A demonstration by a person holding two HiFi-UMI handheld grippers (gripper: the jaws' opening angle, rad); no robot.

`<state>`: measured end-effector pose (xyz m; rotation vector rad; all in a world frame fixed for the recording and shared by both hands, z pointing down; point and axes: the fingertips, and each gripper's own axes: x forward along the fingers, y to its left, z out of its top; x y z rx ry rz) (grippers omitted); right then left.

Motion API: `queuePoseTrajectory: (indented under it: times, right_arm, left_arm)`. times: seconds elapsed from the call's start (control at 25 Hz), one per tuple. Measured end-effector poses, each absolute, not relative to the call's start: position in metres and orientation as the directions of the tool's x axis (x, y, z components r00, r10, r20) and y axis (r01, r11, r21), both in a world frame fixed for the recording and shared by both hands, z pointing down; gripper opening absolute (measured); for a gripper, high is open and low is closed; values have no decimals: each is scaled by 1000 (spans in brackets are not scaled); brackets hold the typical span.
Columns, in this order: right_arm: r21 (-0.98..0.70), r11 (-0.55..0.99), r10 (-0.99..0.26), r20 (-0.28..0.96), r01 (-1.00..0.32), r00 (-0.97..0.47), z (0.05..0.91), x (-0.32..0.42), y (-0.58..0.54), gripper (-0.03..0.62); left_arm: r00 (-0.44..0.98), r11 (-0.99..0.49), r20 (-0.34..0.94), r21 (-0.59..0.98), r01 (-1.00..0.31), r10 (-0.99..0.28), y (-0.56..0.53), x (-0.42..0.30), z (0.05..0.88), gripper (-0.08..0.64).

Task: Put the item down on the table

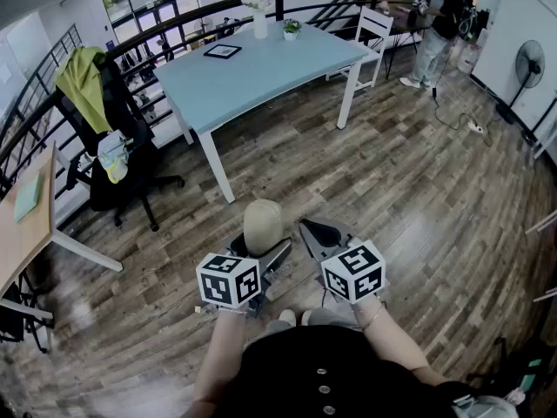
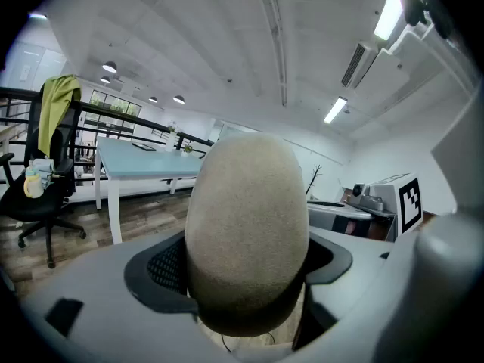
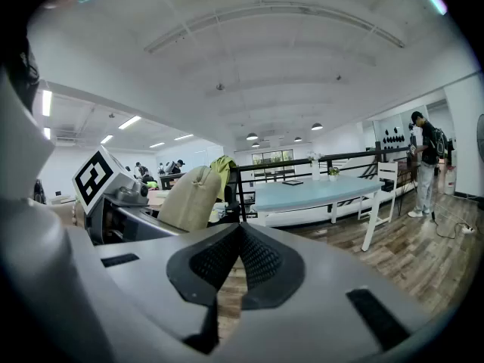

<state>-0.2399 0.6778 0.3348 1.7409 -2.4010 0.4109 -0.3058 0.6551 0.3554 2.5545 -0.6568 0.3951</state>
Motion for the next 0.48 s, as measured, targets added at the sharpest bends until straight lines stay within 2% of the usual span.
queuePoseTrajectory:
  times: [0.48]
  right_arm:
    - [-162, 288, -897, 301, -944, -325, 347, -238, 672, 2]
  left_arm:
    - [834, -773, 406, 361, -522, -374, 644, -299, 365, 418]
